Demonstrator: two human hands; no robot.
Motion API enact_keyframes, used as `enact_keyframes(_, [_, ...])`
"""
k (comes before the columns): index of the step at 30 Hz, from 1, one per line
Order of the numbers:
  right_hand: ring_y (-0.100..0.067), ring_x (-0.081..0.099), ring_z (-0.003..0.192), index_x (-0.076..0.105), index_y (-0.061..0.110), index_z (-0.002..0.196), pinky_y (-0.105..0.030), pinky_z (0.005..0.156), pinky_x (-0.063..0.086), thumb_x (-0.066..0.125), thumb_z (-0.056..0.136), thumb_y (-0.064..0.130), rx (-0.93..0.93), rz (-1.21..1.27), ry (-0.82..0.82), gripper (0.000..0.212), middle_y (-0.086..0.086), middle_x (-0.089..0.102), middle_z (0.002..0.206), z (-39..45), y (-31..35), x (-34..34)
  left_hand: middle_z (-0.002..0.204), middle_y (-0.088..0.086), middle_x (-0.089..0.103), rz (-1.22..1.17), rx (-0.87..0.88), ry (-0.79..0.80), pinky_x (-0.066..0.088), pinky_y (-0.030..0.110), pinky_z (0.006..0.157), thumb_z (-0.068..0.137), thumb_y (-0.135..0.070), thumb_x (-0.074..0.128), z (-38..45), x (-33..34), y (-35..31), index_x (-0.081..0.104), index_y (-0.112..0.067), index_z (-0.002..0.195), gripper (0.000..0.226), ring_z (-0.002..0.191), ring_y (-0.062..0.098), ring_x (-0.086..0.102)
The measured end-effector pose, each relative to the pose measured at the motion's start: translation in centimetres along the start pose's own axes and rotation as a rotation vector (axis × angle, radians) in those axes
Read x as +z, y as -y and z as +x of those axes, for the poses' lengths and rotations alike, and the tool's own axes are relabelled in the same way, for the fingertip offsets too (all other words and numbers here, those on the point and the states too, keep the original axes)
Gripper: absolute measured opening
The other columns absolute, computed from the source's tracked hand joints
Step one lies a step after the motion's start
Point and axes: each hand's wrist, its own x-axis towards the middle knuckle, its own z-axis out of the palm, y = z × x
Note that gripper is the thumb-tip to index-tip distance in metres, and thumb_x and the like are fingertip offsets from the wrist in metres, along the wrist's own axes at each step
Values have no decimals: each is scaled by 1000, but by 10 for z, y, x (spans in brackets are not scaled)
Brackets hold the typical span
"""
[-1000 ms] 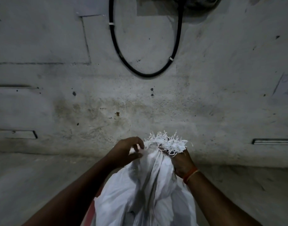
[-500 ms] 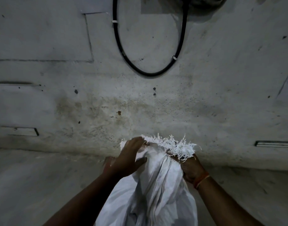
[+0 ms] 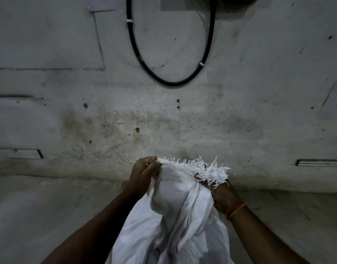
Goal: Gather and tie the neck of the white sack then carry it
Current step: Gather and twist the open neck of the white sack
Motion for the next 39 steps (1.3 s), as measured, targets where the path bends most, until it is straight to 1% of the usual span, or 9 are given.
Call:
enact_keyframes(3, [-15,71,108,71,5,111,-33,103,52,85,69,15,14,7,-19,46,-3,76,114,-2,3,0,73,0,53,-19,-26,129,44,23,67,88,-20,59,-4,4,-16,58,-11,78,14,70,8,52])
enact_keyframes(8, [-20,69,113,77,15,101,-38,105,51,91,59,28,17,-70,-40,46,-3,76,116,-6,3,-8,52,1,41,984,199,528,26,23,49,83,-66,63,-5,-4,6,32,-22,54,62,52,14,51])
enact_keyframes(12, [-18,70,110,80,15,99,-32,101,54,95,58,27,45,-115,-8,45,-5,76,115,-7,7,-8,108,7,62,1057,285,548,47,26,69,88,-50,68,-4,5,20,62,-11,93,40,81,25,66])
enact_keyframes(16, [-11,70,108,71,6,110,-27,102,52,83,74,21,-7,-190,17,41,2,77,112,-7,10,-7,163,-3,16,1011,301,554,40,15,74,86,-42,73,4,20,18,67,-6,105,41,79,9,65])
enact_keyframes(19, [-8,70,110,70,5,113,-20,98,52,88,70,27,-6,-247,12,51,6,76,113,-8,15,-11,129,13,64,1019,264,667,43,23,71,87,-38,72,16,23,23,66,-4,71,38,92,21,68])
enact_keyframes(22, [-7,71,107,68,-5,116,-23,99,53,76,76,12,-19,-263,1,44,6,77,110,-6,14,-19,67,12,60,892,238,547,25,21,58,79,-40,80,30,14,20,56,-8,58,45,64,15,53])
enact_keyframes(27, [-11,65,119,70,20,116,-29,108,46,65,91,4,2,-354,-69,30,10,74,119,-4,17,-6,64,-6,53,742,30,454,37,29,60,75,-46,83,47,-1,11,53,-14,56,48,61,7,53])
enact_keyframes(30, [-29,60,124,58,-3,130,-34,102,48,67,92,23,46,-391,-173,46,-24,64,124,1,7,-1,59,-8,54,607,-84,374,37,29,57,74,-36,87,57,-6,9,60,-23,54,36,55,3,48])
enact_keyframes(39, [9,63,110,63,-1,126,-8,97,45,72,85,-5,-159,-438,-153,41,-3,67,126,39,-5,72,93,-13,77,687,66,366,50,11,74,83,-14,75,92,14,-25,79,-24,96,17,83,-5,69])
